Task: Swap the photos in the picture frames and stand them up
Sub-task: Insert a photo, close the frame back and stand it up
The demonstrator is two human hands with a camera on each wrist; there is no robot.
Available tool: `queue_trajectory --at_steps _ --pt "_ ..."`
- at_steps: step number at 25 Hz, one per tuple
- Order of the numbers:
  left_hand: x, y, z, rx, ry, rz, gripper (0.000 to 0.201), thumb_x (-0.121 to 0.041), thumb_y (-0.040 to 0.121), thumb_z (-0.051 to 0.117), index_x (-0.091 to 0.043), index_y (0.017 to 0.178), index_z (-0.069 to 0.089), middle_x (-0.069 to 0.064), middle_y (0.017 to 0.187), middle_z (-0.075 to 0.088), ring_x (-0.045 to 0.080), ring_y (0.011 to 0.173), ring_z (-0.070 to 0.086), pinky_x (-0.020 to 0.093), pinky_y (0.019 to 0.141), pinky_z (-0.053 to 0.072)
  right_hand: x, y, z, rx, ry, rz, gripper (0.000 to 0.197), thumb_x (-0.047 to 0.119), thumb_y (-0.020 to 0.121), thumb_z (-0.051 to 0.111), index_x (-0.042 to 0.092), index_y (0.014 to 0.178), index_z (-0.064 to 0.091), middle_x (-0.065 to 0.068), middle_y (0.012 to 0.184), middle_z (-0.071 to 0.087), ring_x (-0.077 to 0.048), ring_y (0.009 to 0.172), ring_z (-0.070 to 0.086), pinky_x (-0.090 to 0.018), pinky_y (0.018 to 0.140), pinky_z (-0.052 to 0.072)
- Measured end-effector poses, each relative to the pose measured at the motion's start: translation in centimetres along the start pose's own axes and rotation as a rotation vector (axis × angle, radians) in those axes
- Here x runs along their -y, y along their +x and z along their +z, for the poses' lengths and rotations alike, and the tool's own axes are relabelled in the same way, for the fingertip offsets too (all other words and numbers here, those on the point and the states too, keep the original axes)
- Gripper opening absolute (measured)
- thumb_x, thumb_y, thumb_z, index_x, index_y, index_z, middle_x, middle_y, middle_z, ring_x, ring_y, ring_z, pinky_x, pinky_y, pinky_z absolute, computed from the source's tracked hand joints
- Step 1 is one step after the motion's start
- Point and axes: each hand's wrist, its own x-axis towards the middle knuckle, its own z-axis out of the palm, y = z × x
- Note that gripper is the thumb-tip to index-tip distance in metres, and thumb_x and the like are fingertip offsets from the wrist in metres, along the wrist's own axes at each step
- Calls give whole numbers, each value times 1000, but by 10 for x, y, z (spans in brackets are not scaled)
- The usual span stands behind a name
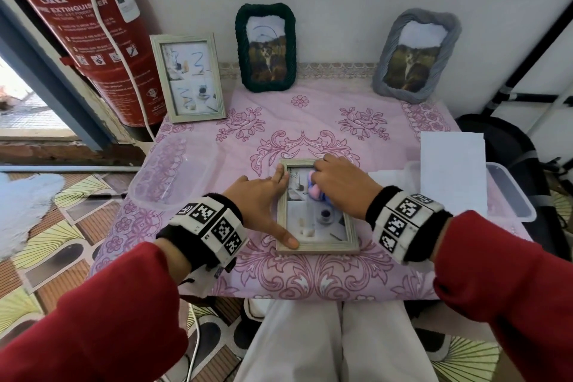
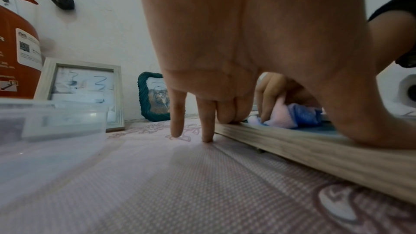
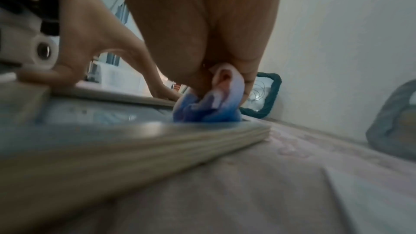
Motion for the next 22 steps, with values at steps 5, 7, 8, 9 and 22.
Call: queue_trajectory --at_steps 5,7,8,9,22 --pt "-2 -1 0 1 2 -9 136 -82 52 61 -16 149 -7 -2 159 -6 17 127 45 41 109 29 29 -8 10 -32 69 -123 24 17 92 40 9 107 57 -6 113 52 -24 108 42 -33 82 32" --pt "-3 -3 -1 10 14 -18 135 -82 53 61 -16 149 -8 -3 158 -11 17 127 45 41 110 28 31 -20 14 -43 90 -149 23 15 90 42 12 107 56 -4 112 51 -23 108 42 -32 82 31" --pt "-4 -3 -1 16 17 -22 134 -82 54 60 -17 149 -9 -3 158 -12 17 127 45 41 110 28 30 -28 16 -42 106 -168 21 14 90 42 14 106 56 -4 111 50 -22 107 42 -32 83 31" --pt "-4 -4 -1 20 15 -26 133 -82 55 60 -17 149 -9 -3 158 -13 17 128 45 41 111 28 28 -36 18 -41 128 -197 18 12 89 42 15 102 56 -4 109 51 -23 106 42 -32 84 32" --pt "-3 -7 -2 31 -16 -18 129 -79 58 62 -20 149 -7 -5 157 -16 17 124 48 41 110 29 -3 -27 2 32 279 -42 13 5 66 50 15 65 58 -4 69 64 -19 71 48 -39 71 48"
